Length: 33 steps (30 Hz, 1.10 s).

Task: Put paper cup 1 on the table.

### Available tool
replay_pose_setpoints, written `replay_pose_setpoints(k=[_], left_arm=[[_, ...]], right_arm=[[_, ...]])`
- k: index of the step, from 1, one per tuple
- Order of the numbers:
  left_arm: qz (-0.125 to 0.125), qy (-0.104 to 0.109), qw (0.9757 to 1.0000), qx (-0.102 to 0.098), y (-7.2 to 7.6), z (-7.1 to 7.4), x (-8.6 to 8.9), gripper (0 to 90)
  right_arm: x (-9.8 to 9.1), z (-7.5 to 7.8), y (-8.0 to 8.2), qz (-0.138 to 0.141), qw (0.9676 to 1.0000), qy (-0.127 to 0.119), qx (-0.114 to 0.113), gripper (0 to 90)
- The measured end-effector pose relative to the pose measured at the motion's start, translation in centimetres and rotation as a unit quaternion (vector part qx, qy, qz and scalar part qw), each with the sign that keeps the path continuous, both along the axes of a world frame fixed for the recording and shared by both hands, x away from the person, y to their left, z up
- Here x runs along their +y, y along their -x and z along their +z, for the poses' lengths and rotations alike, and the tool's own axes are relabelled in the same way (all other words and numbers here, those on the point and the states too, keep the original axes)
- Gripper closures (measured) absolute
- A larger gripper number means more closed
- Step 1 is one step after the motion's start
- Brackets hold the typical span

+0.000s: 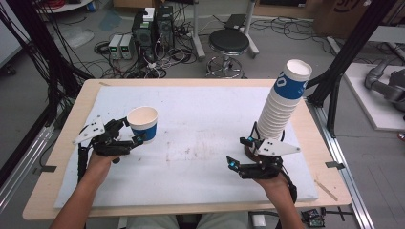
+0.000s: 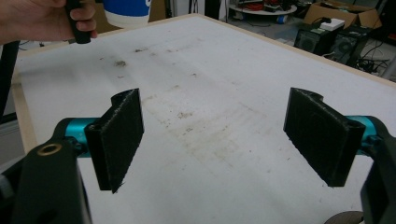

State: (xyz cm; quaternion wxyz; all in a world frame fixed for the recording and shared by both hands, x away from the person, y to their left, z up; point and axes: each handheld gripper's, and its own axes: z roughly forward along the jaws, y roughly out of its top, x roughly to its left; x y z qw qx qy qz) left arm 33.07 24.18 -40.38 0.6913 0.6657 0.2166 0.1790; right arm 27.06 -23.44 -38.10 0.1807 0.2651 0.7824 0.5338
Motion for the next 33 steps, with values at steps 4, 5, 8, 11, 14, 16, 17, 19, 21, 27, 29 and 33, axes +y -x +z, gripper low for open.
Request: replay_pose_setpoints(k=[4,5,8,11,14,16,17,19,21,27,29,33], left_arm=[[0.018,0.004,0.9998,0.009,-0.9,-0.6,0.3,27.1],[0.022,0.005,0.9997,0.009,-1.1,-0.7,0.3,27.1],[0.033,-0.002,0.9994,0.013,-1.6,-1.1,0.5,27.1],[0.041,-0.005,0.9989,0.02,-1.9,-1.4,0.6,27.1],[0.054,-0.007,0.9981,0.028,-2.6,-1.9,1.0,27.1],[0.06,-0.014,0.9976,0.033,-2.9,-2.2,1.2,27.1],[0.062,-0.017,0.9973,0.037,-3.1,-2.4,1.3,27.1],[0.065,-0.02,0.9969,0.04,-3.2,-2.5,1.4,27.1],[0.07,-0.026,0.9961,0.047,-3.5,-2.9,1.5,27.1],[0.097,-0.062,0.9909,0.069,-4.2,-3.7,2.0,27.1],[0.101,-0.067,0.99,0.072,-4.2,-3.8,2.1,27.1],[0.113,-0.101,0.9849,0.084,-4.1,-4.1,2.5,27.1]], right_arm=[[-0.1,-0.1,0.0,-0.001,1.0,0.003,-0.002,20.5],[0.0,-0.1,0.1,-0.001,1.0,0.003,0.005,20.5],[0.0,-0.2,0.1,0.003,1.0,0.005,0.004,20.5],[0.0,-0.2,0.1,0.003,1.0,0.005,0.004,20.5],[0.1,-0.2,0.0,0.005,1.0,0.006,0.001,20.5],[0.1,-0.3,0.0,0.006,1.0,0.007,0.004,20.5],[0.1,-0.3,0.0,0.006,1.0,0.007,0.002,20.5],[0.1,-0.3,0.0,0.006,0.9999,0.008,0.005,20.5],[0.1,-0.3,0.1,0.006,0.9999,0.006,0.007,20.5],[0.0,-0.2,0.2,0.005,0.9999,0.007,0.012,20.5],[0.1,-0.3,0.2,0.006,0.9999,0.007,0.011,20.5],[0.1,-0.3,0.1,0.009,0.9999,0.007,0.007,20.5]])
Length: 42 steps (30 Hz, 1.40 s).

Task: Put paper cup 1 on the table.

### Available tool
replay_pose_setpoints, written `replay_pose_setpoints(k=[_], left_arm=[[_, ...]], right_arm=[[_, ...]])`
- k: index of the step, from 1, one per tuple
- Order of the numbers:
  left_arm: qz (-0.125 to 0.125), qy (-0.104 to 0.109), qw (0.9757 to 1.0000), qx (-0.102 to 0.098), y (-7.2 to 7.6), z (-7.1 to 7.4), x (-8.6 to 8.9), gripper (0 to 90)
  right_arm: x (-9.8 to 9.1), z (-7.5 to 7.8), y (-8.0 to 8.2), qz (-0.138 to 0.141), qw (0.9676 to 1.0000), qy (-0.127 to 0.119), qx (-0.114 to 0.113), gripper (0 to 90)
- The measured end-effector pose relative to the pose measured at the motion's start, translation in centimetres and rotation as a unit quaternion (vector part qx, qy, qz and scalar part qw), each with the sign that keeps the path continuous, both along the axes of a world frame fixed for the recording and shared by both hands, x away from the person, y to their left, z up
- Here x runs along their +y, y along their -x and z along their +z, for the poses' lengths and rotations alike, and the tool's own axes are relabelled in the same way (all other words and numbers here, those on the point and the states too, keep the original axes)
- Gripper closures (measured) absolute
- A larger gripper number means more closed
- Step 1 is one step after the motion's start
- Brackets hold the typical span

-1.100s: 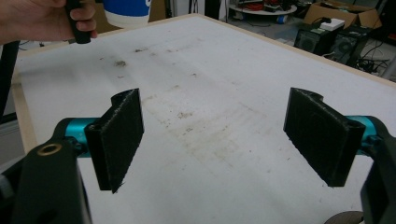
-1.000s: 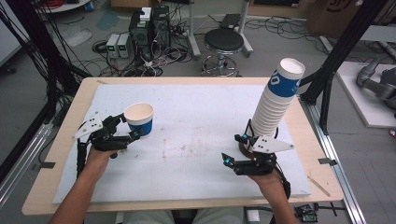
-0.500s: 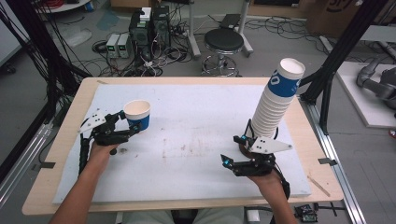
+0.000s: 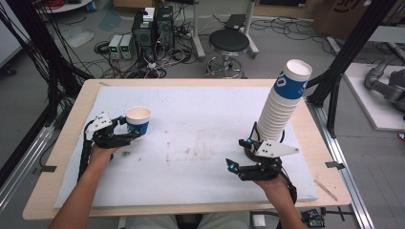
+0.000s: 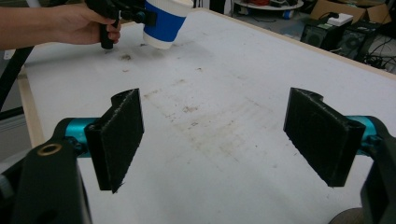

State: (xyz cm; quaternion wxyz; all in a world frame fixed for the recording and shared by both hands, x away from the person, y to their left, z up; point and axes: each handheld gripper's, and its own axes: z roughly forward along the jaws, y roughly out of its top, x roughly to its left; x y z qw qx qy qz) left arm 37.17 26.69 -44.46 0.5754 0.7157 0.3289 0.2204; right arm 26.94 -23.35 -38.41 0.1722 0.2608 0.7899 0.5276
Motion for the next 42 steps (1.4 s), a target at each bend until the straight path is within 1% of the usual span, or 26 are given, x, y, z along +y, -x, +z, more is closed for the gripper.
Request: replay_pose_setpoints(k=[1,2,3,6,10,13,14,16,19,20,21,22,23,26,27,29,30,31,33,34,35,36,38,40,41,42], left_arm=[[0.0,0.0,1.0,0.0,0.0,0.0,0.0,27.1],[0.007,-0.01,0.9999,0.006,0.1,-0.2,0.2,27.1],[0.007,-0.01,0.9999,0.006,0.1,-0.2,0.2,27.1],[0.008,-0.023,0.9996,0.014,0.3,-0.6,0.4,27.1],[0.011,-0.032,0.9993,0.018,0.6,-0.8,0.4,27.1],[0.016,-0.048,0.9984,0.025,1.0,-0.6,0.6,27.1],[0.016,-0.048,0.9984,0.025,1.0,-0.6,0.6,27.1],[0.023,-0.066,0.997,0.034,1.6,-0.6,0.8,27.3],[0.025,-0.069,0.9966,0.037,2.2,-0.8,1.2,27.4],[0.025,-0.071,0.9964,0.038,2.3,-0.7,1.2,27.4],[0.025,-0.071,0.9964,0.038,2.3,-0.7,1.2,27.4],[0.025,-0.076,0.9961,0.037,2.3,-0.7,1.2,27.4],[0.027,-0.079,0.9958,0.038,2.5,-0.7,1.2,27.3],[0.03,-0.079,0.9955,0.044,2.5,-0.7,1.2,26.2],[0.031,-0.078,0.9952,0.051,2.7,-0.7,1.3,25.8],[0.032,-0.076,0.9951,0.055,2.8,-0.7,1.3,23.9],[0.032,-0.076,0.9951,0.055,2.8,-0.7,1.3,20.4],[0.039,-0.066,0.9949,0.066,2.9,-0.7,1.4,16.9],[0.048,-0.061,0.9938,0.08,3.1,-0.7,1.6,15.8],[0.048,-0.059,0.9935,0.085,3.3,-0.7,1.7,15.8],[0.048,-0.059,0.9935,0.085,3.3,-0.7,1.7,15.8],[0.046,-0.051,0.9942,0.083,3.8,-0.6,2.1,15.9],[0.046,-0.042,0.9951,0.076,4.4,-0.3,2.7,16.0],[0.038,-0.024,0.9964,0.072,5.0,0.0,3.1,16.0],[0.035,-0.021,0.9967,0.07,5.2,0.2,3.3,16.0],[0.035,-0.018,0.9971,0.065,5.6,0.4,3.5,16.0]], right_arm=[[0.0,0.0,0.0,0.0,1.0,0.0,0.0,20.5],[0.0,0.0,0.0,0.0,1.0,0.0,0.001,20.5],[0.0,0.0,-0.1,0.002,1.0,0.001,-0.008,20.5],[0.0,0.1,0.0,0.001,1.0,0.0,-0.004,20.5],[0.0,0.1,0.1,0.0,1.0,0.0,0.0,20.5],[0.0,0.1,0.1,0.001,1.0,0.0,0.001,20.5],[0.0,0.1,0.1,0.002,1.0,0.001,-0.002,20.5],[0.0,0.1,0.2,0.002,1.0,0.0,-0.003,20.5],[0.0,0.2,0.3,0.0,1.0,0.0,0.003,20.5],[0.0,0.2,0.2,0.002,1.0,0.002,-0.002,20.5],[0.0,0.2,0.2,0.002,1.0,0.002,-0.002,20.5],[0.1,0.2,0.2,0.002,1.0,0.001,0.001,20.5],[0.2,0.2,0.2,0.005,1.0,0.001,-0.003,20.5],[0.2,0.2,0.1,0.007,1.0,0.003,-0.006,20.5],[0.2,0.2,0.1,0.007,0.9999,0.003,-0.011,20.5],[0.3,0.2,0.1,0.006,1.0,0.002,-0.003,20.5],[0.3,0.2,0.2,0.006,1.0,0.002,0.001,20.5],[0.3,0.2,0.2,0.007,1.0,0.002,0.0,20.5],[0.3,0.1,0.1,0.008,1.0,0.003,-0.002,20.5],[0.3,0.1,0.1,0.007,1.0,0.004,-0.002,20.5],[0.3,0.1,0.1,0.007,1.0,0.004,-0.002,20.5],[0.3,0.1,0.2,0.006,1.0,0.004,0.002,20.5],[0.2,0.1,0.2,0.007,1.0,0.002,0.001,20.5],[0.1,0.2,0.3,0.003,1.0,0.003,0.004,20.6],[0.0,0.2,0.2,0.004,1.0,0.003,-0.002,20.5],[0.0,0.2,0.2,0.003,1.0,0.003,-0.001,20.5]])
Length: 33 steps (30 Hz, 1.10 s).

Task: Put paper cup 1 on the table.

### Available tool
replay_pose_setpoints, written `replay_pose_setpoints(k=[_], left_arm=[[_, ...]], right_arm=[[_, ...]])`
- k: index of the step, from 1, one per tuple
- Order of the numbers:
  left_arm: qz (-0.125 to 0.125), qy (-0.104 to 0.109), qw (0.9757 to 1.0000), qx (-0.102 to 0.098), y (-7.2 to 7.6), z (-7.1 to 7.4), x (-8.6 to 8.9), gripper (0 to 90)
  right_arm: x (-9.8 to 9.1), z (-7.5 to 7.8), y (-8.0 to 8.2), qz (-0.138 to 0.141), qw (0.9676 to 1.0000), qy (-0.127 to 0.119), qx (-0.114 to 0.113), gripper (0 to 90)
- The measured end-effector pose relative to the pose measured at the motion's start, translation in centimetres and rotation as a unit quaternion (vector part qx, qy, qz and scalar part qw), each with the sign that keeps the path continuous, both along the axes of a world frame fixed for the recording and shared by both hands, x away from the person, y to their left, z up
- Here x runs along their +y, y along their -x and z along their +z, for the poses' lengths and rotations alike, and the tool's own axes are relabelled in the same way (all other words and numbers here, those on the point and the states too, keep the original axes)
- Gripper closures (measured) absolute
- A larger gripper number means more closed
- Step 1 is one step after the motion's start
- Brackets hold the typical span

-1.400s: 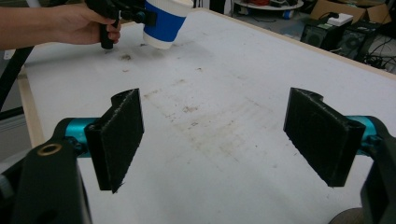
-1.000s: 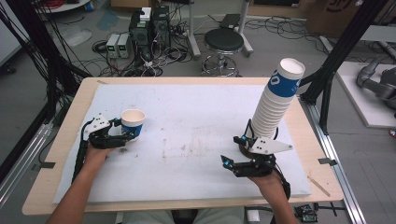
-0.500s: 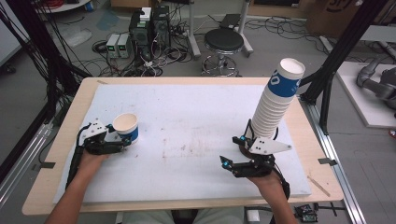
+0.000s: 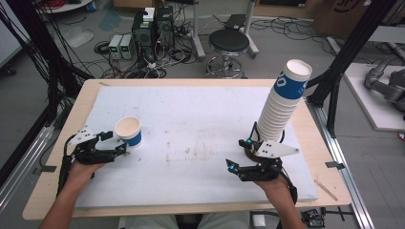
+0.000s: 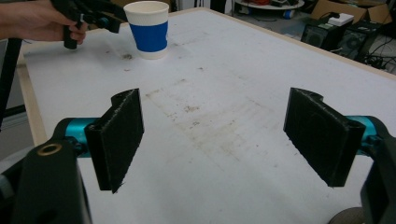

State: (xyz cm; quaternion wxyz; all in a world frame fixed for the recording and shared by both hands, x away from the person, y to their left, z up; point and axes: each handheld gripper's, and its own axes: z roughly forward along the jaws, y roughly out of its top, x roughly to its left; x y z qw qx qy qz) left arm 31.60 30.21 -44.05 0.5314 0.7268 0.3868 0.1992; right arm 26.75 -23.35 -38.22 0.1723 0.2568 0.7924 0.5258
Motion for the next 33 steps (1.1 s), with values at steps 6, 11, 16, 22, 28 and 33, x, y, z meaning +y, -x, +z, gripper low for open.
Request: replay_pose_setpoints(k=[6,11,16,22,28,33], left_arm=[[-0.004,0.04,0.9985,-0.037,1.2,1.7,0.7,16.0],[-0.013,0.061,0.9961,-0.063,1.7,2.9,0.4,16.0],[-0.023,0.068,0.9945,-0.077,2.0,3.9,-0.1,16.0],[-0.03,0.07,0.9932,-0.088,2.0,4.6,-0.5,16.0],[-0.043,0.071,0.9927,-0.087,2.1,4.8,-1.1,16.0],[-0.047,0.071,0.9924,-0.089,2.2,5.0,-1.4,16.0]], right_arm=[[-0.4,-0.1,0.2,-0.014,0.9999,0.0,-0.003,20.5],[-0.9,-0.2,0.3,-0.021,0.9998,0.0,-0.001,20.5],[-1.2,-0.2,0.4,-0.022,0.9997,0.001,0.005,20.5],[-1.2,-0.1,0.5,-0.021,0.9998,0.003,0.005,20.5],[-1.3,0.0,0.5,-0.022,0.9997,0.001,0.005,20.5],[-1.3,0.0,0.7,-0.022,0.9997,0.001,0.007,20.5]])
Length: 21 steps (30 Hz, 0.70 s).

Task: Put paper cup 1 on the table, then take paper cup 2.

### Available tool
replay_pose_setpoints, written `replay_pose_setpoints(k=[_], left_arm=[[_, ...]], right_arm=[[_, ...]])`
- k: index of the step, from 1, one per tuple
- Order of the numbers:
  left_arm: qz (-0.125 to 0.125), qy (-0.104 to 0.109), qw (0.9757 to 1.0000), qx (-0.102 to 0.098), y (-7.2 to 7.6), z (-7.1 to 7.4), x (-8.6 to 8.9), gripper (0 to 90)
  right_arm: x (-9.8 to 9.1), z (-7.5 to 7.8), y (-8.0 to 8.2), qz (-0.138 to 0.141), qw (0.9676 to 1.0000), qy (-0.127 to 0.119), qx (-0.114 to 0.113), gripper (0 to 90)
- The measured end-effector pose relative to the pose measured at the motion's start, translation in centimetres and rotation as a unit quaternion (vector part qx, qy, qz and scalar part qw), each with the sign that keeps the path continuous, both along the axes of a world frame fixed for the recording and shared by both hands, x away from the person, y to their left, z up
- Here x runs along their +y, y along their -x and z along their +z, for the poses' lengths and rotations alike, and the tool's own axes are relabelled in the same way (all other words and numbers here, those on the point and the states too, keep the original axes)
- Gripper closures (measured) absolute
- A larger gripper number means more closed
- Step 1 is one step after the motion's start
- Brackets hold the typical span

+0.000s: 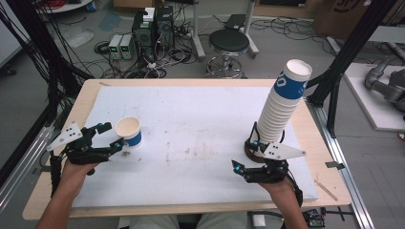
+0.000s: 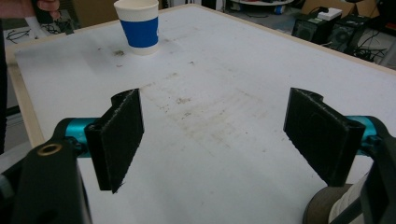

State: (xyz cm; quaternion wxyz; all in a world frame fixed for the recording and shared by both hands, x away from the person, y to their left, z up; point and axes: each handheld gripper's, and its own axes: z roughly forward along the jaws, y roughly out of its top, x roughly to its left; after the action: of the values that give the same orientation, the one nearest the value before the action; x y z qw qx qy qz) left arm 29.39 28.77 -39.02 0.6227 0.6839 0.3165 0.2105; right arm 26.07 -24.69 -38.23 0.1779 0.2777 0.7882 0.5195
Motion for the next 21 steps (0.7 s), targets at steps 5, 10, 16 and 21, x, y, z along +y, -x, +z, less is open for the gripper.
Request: replay_pose_setpoints(k=[5,10,16,21], left_arm=[[-0.005,0.002,1.0,-0.004,0.0,0.2,-0.2,16.0],[-0.009,0.003,0.9999,-0.007,0.0,0.3,-0.5,16.0],[-0.014,0.005,0.9998,-0.008,-0.1,0.5,-0.7,16.0],[-0.022,0.005,0.9997,-0.005,-0.1,0.5,-1.1,16.0]], right_arm=[[-0.2,0.1,0.0,0.0,1.0,-0.002,-0.005,20.5],[-0.2,0.2,0.1,-0.001,1.0,-0.006,-0.005,20.5],[-0.3,0.1,0.2,-0.001,1.0,-0.005,-0.002,20.5],[-0.4,0.1,0.2,-0.002,1.0,-0.003,-0.002,20.6]])
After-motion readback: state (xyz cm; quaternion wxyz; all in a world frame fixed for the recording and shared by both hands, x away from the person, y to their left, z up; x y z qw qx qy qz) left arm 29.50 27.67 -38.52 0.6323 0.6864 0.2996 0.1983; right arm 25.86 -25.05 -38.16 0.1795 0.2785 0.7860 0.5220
